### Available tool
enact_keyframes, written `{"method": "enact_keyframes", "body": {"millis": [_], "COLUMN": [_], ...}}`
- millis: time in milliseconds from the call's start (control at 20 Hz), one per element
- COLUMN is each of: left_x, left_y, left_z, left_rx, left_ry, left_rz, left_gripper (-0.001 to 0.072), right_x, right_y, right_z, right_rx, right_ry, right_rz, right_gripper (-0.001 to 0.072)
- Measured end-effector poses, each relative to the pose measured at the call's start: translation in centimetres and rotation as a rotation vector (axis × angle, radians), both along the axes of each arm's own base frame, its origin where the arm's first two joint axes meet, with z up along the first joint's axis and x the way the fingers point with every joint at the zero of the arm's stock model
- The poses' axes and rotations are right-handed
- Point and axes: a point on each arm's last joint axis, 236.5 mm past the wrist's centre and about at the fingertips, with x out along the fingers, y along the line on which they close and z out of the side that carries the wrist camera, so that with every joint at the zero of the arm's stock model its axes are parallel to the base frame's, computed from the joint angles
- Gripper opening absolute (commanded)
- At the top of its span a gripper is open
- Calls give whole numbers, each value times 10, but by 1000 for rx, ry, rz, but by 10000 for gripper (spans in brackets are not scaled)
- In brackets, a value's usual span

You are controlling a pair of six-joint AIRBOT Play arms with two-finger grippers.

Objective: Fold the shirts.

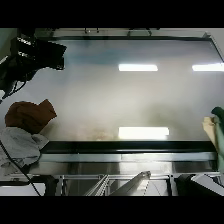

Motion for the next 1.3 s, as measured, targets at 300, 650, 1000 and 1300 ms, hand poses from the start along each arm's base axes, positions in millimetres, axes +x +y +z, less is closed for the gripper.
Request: {"method": "enact_keyframes", "body": {"millis": [300, 650, 1000, 1300], "left_x": [0, 10, -24, -82], "left_y": [0, 12, 11, 9], "left_z": [1, -1, -80, -164], "left_rx": [-4, 242, 704, 863], "left_ry": [-2, -101, -28, 101], "left_rz": [1, 107, 280, 322], "left_gripper": [5, 5, 6, 6], "right_x": [58, 199, 206, 173], "right_y": [21, 91, 278, 348], "right_z": [9, 75, 45, 10], "right_rx": [86, 172, 317, 364], "right_ry": [-249, -771, -750, -717], "right_rz": [15, 307, 843, 1030], "right_gripper": [14, 14, 14, 14]}}
